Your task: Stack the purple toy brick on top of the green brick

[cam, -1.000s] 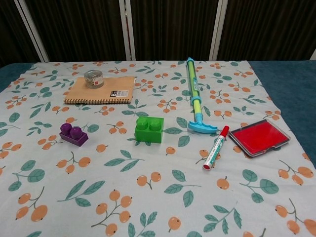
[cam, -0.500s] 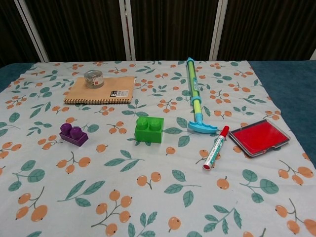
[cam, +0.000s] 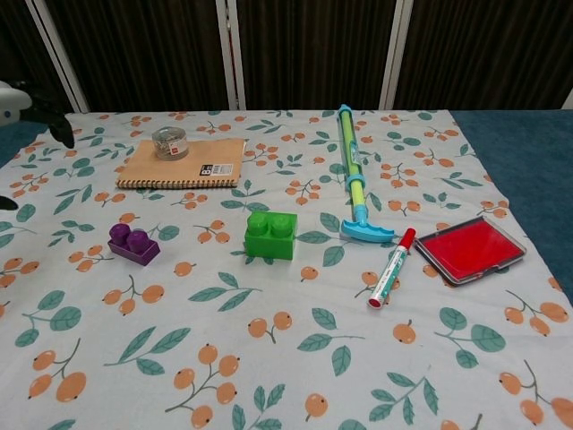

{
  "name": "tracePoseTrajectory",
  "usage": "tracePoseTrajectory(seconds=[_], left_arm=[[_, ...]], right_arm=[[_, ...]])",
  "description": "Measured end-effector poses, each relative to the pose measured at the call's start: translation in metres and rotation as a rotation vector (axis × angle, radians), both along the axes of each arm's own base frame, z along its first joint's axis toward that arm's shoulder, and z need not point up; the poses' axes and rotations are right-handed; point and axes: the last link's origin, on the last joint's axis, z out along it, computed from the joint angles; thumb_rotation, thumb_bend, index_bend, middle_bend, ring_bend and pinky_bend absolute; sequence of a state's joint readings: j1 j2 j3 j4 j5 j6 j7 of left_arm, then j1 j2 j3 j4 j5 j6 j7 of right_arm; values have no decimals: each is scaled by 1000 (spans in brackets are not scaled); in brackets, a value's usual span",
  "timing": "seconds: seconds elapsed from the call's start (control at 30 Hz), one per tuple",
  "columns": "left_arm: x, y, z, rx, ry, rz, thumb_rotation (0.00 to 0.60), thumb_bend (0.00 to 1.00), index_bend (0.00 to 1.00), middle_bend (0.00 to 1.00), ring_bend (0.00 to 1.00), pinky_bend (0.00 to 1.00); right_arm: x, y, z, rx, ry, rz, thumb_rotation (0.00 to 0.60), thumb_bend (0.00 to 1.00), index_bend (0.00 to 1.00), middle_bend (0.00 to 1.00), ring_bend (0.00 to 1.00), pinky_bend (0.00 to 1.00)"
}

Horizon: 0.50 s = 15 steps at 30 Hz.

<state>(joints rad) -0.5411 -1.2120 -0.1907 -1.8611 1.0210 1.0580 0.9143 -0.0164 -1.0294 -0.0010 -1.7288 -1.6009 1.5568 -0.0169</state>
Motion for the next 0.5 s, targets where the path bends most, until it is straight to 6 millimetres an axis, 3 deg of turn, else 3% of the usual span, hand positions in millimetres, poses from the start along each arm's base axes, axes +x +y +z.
tracePoseTrajectory(seconds=[0.27,0.5], left_arm=[[17,7,-41,-77,-42,24,600,173,257,230,0,0],[16,4,-64,-76,-58,26,600,214,295,259,0,0]], right_arm=[[-2,-1,1,-1,-1,-8,600,222,0,64,0,0],[-3,0,2,-2,-5,-14,600,222,0,64,0,0]])
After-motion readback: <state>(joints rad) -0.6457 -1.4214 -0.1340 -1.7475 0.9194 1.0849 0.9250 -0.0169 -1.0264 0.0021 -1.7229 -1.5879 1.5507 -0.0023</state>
